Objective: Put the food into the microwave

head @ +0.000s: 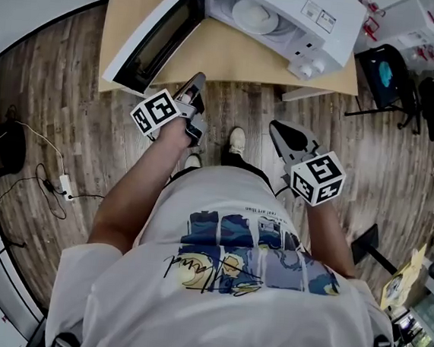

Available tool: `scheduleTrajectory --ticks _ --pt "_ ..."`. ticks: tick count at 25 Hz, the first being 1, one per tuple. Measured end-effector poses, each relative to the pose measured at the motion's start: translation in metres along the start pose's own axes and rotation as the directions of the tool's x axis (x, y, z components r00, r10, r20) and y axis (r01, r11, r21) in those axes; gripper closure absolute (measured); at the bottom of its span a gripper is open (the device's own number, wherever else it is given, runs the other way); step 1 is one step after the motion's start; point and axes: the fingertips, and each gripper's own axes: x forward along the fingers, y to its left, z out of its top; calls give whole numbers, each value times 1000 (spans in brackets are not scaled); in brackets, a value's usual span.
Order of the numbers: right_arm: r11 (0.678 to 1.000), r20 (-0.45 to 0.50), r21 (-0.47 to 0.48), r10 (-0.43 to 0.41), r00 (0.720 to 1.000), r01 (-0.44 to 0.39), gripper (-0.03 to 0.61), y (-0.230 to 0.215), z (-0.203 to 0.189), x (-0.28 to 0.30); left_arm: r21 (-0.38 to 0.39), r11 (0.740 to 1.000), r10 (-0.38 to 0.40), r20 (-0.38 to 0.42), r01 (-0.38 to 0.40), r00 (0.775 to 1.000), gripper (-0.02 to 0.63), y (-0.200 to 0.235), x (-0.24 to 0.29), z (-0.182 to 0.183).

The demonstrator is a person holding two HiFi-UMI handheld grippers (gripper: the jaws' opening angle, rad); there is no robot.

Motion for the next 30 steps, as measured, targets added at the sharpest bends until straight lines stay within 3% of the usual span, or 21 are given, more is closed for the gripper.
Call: scheduleTrajectory --ticks 11,30 --pt "999 3 0 -40 999 40 571 59 -10 0 4 998 -66 -83 66 994 607 -20 -76 -15" --pt "996 21 -60 -65 998 66 572 123 -6 -2 28 991 -129 -104 132 986 607 -41 -164 -12"
